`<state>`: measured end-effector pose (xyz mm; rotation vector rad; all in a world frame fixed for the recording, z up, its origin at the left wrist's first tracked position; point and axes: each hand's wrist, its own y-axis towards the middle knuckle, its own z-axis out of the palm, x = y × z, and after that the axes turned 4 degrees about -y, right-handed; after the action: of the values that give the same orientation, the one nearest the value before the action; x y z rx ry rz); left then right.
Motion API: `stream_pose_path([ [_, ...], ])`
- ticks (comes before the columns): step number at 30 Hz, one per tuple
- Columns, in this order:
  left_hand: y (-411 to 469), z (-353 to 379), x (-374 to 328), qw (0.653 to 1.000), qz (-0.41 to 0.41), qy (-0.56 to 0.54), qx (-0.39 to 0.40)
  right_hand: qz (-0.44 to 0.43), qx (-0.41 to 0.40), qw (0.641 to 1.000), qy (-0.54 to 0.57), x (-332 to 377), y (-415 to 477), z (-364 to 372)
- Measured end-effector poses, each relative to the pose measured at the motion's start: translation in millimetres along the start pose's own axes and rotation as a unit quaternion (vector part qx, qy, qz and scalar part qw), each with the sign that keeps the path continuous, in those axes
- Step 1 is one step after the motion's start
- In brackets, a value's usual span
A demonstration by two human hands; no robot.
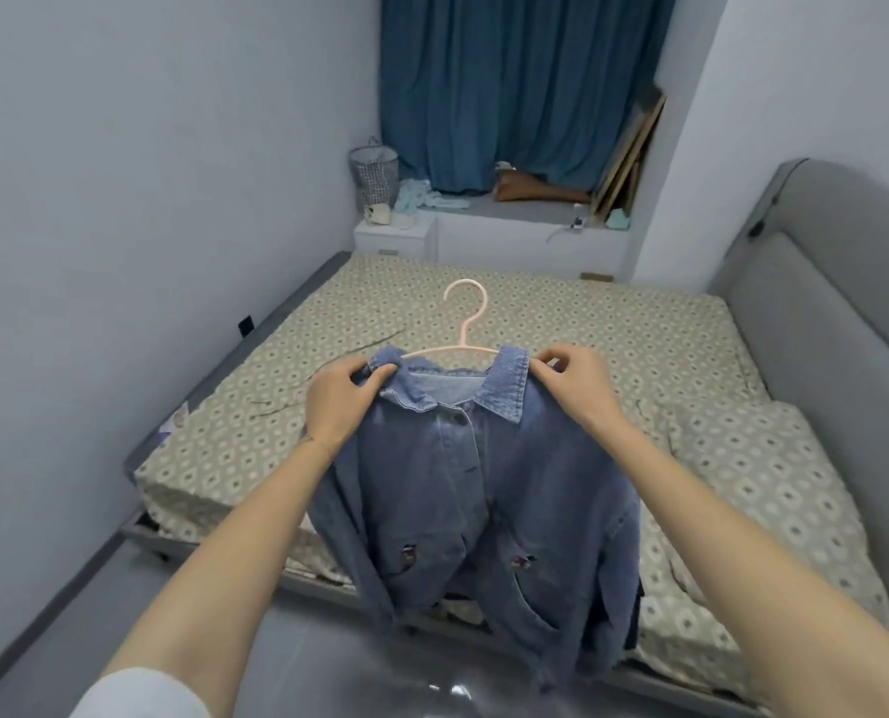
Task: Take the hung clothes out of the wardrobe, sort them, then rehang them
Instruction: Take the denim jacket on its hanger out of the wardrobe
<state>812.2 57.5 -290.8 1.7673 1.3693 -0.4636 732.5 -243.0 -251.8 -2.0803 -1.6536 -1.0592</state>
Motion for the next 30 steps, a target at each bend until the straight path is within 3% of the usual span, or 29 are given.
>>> stream_pose_path([
  [12, 108, 128, -49, 0.997, 0.061, -0.019, 0.035, 0.031, -0.053, 0.998, -0.031, -81, 98, -58],
  [24, 222, 271, 31, 0.988, -0.004, -0.036, 0.147, 0.120, -0.011, 0.989, -0.089, -176, 225, 27],
  [30, 263, 331, 80, 0.974, -0.047, -0.043, 0.216, 0.159, 0.052, 0.976, -0.136, -222, 284, 81],
])
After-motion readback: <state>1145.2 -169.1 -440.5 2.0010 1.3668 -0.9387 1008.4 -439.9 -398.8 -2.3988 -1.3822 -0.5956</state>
